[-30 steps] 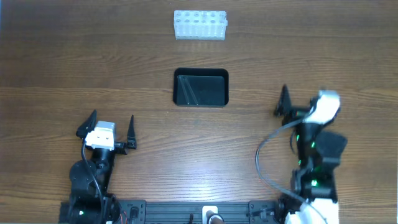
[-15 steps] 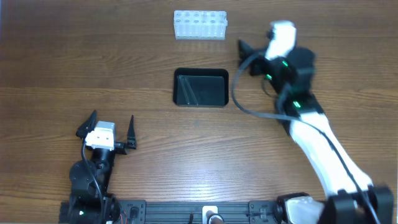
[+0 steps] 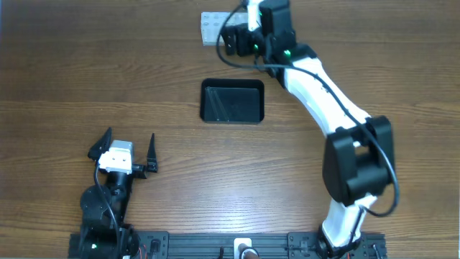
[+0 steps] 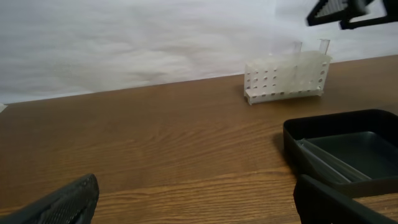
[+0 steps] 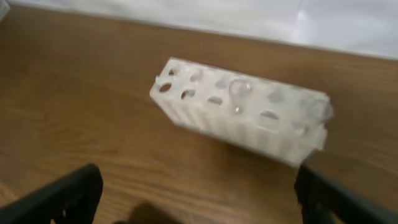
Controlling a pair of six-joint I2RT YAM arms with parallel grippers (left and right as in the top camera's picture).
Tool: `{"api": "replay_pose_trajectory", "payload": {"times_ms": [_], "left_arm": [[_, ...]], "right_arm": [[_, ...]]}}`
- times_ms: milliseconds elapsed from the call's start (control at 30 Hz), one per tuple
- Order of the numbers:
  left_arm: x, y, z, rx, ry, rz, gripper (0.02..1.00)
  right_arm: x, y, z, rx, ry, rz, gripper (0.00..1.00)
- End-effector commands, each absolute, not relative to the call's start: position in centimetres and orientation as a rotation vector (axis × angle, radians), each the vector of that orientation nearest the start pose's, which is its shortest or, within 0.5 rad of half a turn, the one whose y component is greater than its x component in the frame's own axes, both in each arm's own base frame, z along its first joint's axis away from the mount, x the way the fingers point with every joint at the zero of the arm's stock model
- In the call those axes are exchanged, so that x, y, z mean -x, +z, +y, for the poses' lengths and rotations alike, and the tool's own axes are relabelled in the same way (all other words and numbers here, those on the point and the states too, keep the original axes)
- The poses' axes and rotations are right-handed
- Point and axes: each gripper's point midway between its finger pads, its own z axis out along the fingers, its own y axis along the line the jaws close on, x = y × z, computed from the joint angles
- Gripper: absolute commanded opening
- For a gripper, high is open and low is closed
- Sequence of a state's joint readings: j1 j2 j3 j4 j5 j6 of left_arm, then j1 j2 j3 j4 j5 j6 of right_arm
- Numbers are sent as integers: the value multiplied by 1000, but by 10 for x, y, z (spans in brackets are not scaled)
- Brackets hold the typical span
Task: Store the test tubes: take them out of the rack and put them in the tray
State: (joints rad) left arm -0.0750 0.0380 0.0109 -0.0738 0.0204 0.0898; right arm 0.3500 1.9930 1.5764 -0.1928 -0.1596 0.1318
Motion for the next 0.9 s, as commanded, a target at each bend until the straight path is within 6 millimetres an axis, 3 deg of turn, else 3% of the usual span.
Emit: {"api": "replay_pose_trajectory", "payload": {"times_ms": [33,300,900], "left_arm": [[-246,151,-23,-166,-9,1662,1000],[-246,151,-23,-166,-9,1662,998],[-246,151,-23,-166,-9,1662,1000]], "right_arm": [[-554,166,232,309,378,2188,989],[-577,153,242,277,366,2170,991],[-600,133,248,171,268,2100,963]]}}
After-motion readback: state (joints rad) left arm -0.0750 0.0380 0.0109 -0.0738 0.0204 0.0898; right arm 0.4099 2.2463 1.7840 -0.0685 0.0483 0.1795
